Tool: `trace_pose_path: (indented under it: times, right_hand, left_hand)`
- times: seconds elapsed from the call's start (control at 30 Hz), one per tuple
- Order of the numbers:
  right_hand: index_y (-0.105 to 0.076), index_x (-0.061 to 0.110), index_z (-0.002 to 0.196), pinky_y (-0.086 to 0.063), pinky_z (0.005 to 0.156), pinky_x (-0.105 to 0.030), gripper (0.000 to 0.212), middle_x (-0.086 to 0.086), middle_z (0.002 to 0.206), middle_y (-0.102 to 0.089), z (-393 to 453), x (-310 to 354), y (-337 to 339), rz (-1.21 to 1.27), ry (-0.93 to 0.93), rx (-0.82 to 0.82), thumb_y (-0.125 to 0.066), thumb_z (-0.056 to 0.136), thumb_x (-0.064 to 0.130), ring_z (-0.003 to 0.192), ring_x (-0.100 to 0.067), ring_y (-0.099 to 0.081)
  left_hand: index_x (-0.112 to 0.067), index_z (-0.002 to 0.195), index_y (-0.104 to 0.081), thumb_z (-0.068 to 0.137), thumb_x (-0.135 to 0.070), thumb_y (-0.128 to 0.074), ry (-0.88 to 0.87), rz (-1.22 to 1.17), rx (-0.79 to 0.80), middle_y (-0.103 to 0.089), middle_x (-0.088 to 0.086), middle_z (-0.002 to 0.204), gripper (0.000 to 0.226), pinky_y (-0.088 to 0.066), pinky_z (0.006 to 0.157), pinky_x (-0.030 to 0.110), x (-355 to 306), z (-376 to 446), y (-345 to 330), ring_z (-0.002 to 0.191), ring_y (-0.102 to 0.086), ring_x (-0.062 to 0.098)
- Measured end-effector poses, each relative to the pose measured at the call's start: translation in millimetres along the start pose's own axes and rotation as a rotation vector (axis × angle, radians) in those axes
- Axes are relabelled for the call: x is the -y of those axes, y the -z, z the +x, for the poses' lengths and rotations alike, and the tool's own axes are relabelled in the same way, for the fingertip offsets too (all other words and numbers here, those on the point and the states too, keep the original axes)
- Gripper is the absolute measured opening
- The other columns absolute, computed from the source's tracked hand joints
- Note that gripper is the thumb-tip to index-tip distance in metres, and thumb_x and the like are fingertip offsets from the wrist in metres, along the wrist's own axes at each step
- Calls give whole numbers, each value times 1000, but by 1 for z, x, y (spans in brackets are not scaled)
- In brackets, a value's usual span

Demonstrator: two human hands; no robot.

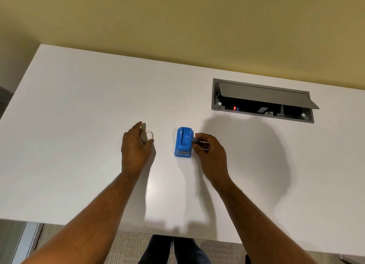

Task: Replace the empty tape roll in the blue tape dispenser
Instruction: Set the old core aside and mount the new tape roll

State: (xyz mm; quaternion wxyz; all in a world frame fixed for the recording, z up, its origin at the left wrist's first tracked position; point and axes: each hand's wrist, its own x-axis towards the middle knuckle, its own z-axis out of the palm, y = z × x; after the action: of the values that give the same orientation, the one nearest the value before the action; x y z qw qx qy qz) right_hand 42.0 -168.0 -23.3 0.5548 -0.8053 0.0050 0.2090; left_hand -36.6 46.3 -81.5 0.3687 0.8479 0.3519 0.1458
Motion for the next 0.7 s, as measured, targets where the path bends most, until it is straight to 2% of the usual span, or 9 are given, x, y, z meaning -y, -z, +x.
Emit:
trace_pose_path:
  times: [0.2, 0.3, 0.4, 0.47, 0.6, 0.7]
  right_hand:
    - [-64, 29, 112, -52, 78, -13, 28, 7, 111, -70, 1, -2, 0, -8, 11, 2, -66, 91, 11, 93, 4, -67]
    - [-64, 28, 113, -51, 77, -9, 28, 6, 112, -70, 1, -3, 0, -5, 11, 7, -67, 91, 11, 94, 4, -67]
    - [-65, 26, 112, -52, 78, -11, 27, 4, 113, -70, 2, -3, -1, -9, 11, 9, -67, 90, 10, 93, 3, -68]
    - [-66, 27, 108, -53, 80, -15, 27, 3, 111, -70, 2, -2, -1, -18, 25, 7, -68, 88, 9, 92, 2, -68]
    - [-68, 26, 104, -55, 81, -17, 23, 2, 108, -71, 1, -1, -4, -20, 52, 6, -71, 87, 10, 91, -1, -69]
    - [-67, 25, 104, -57, 83, -20, 22, 1, 106, -71, 1, 0, -7, -30, 70, -7, -72, 87, 12, 92, -4, -69]
  left_hand:
    - [-13, 137, -56, 79, -12, -82, -1, 49, 28, -69, 7, 122, 64, -43, 89, 28, -3, -2, 2, 114, -61, 28]
    - [-14, 146, -48, 80, -18, -83, 20, 24, 42, -61, 7, 135, 75, -46, 100, 37, -10, -6, 6, 126, -53, 28]
    - [-18, 146, -48, 86, -20, -79, 3, -79, 56, -58, 2, 137, 67, -48, 104, 39, -26, -14, 7, 127, -53, 23]
    - [-20, 144, -51, 89, -18, -74, -22, -121, 87, -61, -3, 131, 59, -48, 102, 34, -40, -18, 5, 123, -56, 17]
    - [-24, 135, -60, 94, -13, -68, -11, -271, 199, -64, -26, 113, 42, -43, 87, 1, -66, -26, -1, 105, -60, -15]
    - [-33, 117, -70, 96, -19, -66, 36, -377, 276, -73, -19, 106, 25, -47, 80, 3, -78, -30, -6, 97, -66, -10]
